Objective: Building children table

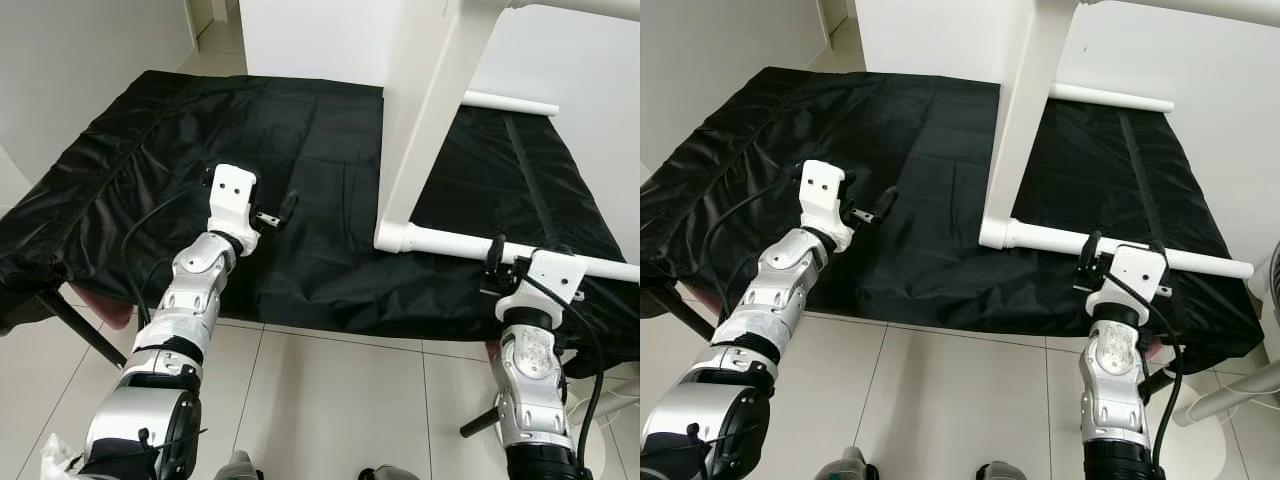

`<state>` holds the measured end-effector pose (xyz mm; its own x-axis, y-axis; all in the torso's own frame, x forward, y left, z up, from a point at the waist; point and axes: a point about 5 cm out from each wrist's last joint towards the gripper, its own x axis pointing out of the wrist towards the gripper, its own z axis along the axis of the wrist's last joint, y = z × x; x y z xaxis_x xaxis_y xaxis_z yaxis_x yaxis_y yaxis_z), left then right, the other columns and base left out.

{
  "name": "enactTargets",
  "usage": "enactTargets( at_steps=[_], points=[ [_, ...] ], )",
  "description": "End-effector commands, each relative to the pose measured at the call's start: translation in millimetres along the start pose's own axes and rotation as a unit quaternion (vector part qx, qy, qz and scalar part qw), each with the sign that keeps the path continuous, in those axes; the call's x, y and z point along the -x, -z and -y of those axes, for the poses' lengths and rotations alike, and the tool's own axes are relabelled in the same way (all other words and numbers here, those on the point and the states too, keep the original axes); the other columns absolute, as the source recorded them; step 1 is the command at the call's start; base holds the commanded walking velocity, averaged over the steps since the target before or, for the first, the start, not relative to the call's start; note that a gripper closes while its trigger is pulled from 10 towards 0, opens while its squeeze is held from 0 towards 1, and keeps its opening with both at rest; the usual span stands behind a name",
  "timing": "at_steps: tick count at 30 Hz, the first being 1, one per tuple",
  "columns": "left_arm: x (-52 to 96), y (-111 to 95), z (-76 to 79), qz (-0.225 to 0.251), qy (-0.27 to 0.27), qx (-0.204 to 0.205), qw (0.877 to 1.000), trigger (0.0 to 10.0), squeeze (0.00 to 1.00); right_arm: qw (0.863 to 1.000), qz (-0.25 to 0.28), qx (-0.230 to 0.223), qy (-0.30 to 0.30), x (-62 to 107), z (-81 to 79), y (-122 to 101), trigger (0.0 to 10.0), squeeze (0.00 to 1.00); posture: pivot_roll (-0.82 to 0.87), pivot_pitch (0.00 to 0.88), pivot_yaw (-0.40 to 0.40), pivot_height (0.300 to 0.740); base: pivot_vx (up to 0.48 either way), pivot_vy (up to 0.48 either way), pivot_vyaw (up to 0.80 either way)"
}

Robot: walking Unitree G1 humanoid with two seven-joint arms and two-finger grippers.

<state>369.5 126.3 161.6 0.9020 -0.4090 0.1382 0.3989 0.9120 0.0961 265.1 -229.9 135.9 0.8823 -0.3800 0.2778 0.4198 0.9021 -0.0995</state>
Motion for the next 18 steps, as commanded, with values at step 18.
enactTargets(
  at_steps=[18],
  points=[
    [2.5, 5.2, -4.2, -0.014, -0.022, 0.002, 1.0, 10.0, 0.0, 1.0, -0.01, 0.008, 0.018, 6.1, 6.7, 5.7, 10.0, 0.0, 0.02, 0.0, 0.04, 0.74, 0.0, 0.159, 0.0]
  ],
)
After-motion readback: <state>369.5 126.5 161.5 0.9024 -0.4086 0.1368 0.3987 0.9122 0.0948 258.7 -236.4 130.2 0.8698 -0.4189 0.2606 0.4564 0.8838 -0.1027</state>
